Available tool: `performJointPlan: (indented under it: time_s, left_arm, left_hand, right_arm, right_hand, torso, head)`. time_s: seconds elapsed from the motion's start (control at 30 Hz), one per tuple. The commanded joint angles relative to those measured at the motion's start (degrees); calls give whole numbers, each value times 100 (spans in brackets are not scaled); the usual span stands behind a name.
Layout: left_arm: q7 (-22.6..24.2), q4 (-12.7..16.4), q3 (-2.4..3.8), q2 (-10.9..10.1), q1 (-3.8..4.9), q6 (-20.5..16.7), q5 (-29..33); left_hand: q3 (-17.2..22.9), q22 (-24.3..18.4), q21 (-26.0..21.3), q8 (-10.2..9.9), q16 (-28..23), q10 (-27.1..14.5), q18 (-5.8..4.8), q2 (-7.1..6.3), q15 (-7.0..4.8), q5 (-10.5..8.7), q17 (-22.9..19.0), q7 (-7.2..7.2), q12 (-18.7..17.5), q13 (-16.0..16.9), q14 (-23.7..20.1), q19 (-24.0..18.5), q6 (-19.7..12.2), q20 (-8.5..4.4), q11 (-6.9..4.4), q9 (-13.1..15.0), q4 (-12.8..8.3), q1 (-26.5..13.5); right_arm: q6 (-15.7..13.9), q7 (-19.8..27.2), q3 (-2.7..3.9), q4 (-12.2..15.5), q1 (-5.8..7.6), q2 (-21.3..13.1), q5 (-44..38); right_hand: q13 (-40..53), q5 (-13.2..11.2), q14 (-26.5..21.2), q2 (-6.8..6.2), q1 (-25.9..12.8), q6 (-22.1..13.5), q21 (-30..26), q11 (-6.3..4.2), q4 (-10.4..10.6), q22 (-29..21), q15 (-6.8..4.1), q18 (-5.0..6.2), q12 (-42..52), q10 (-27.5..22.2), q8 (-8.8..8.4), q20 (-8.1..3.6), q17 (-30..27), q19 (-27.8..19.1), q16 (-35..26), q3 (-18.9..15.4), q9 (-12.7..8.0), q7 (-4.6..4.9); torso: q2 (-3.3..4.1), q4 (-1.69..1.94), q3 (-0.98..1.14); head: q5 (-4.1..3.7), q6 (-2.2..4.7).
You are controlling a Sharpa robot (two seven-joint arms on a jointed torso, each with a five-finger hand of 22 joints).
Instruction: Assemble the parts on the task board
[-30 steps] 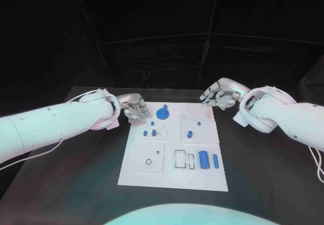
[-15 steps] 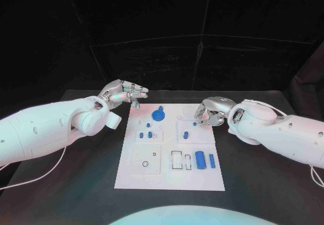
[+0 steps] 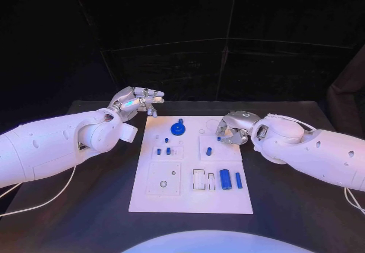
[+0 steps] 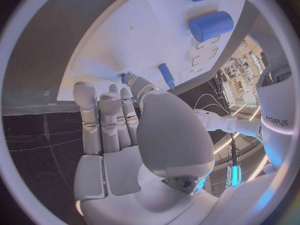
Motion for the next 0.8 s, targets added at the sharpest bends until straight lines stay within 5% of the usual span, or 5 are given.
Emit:
performJointPlan:
  time_s: [0.03, 0.8]
  left_arm:
    - [215, 24, 4, -3, 10, -17, 169]
    - [139, -13, 4, 11, 10, -11, 171]
  left_hand:
    - [-9, -11, -43, 16, -28, -39, 114, 12, 12, 21, -10, 27, 26, 6, -48, -38, 1, -11, 11, -8, 32, -24]
    - [-20, -42, -88, 35, -22, -103, 109, -2, 38, 22, -59, 82, 79, 14, -84, -44, -34, 5, 48, -11, 33, -20]
  right_arm:
    - [171, -6, -5, -32, 2, 37, -133]
    - [368, -234, -77, -119, -73, 223, -295]
  right_hand:
    - [-50, -45, 18, -47, -25, 30, 29, 28, -14, 22, 42, 5, -41, 46, -32, 23, 17, 45, 37, 91, 7, 30]
    - [-324, -413, 176, 50, -214, 417, 518, -75, -253, 781, -32, -113, -10, 523, 20, -37, 590, 403, 652, 1031, 43, -54]
  torso:
    - [2, -5, 0]
    - [0, -9, 3]
  head:
    - [-1, -10]
    - [-16, -45]
